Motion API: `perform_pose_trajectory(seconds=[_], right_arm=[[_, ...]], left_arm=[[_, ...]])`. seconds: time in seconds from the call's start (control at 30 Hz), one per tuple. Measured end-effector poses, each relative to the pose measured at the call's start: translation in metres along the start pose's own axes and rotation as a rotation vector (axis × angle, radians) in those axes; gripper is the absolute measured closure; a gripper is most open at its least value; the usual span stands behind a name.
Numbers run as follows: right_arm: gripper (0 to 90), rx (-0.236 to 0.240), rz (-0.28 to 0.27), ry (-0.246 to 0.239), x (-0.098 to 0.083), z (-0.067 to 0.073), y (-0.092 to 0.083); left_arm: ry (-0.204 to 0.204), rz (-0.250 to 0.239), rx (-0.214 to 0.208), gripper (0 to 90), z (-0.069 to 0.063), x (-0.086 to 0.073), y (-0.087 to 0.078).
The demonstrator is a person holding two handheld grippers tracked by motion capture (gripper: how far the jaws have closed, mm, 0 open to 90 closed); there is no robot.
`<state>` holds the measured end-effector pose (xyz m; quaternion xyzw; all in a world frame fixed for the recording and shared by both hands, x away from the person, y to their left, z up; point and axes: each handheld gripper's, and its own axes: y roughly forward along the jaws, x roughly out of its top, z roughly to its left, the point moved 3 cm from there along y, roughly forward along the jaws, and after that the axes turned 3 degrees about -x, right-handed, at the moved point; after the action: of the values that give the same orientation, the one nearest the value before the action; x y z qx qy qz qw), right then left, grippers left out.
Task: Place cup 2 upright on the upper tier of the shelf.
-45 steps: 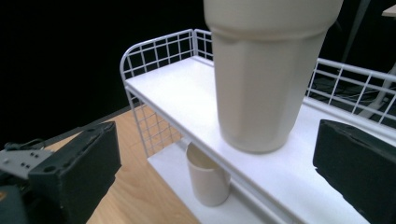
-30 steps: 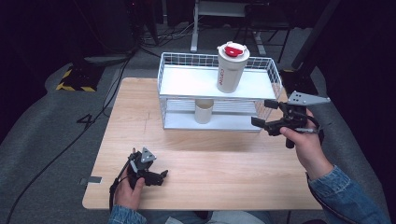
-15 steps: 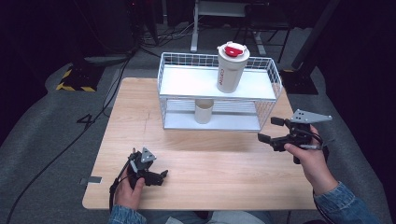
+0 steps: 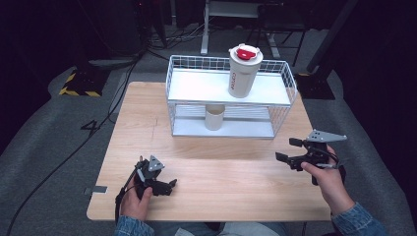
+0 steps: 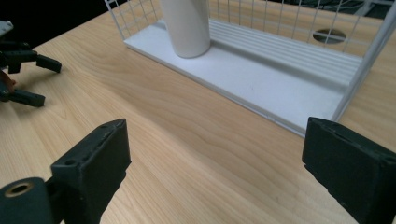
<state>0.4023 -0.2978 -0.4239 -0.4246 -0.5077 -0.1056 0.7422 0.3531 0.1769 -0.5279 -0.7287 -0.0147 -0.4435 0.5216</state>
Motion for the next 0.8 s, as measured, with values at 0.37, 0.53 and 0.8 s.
perform_pose_trajectory(seconds=[0.37, 0.53, 0.8], right_arm=[[15.2, -0.018, 0.042, 0.007, -0.037, -0.002, 0.012], [15.2, -0.014, 0.061, 0.023, -0.050, -0.002, 0.018], [15.2, -0.011, 0.126, 0.018, -0.070, 0.004, 0.031]], left_arm=[[0.000, 0.000, 0.000, 0.3, 0.000, 0.000, 0.000], [0.000, 0.000, 0.000, 0.2, 0.000, 0.000, 0.000], [0.000, 0.000, 0.000, 0.2, 0.000, 0.000, 0.000]])
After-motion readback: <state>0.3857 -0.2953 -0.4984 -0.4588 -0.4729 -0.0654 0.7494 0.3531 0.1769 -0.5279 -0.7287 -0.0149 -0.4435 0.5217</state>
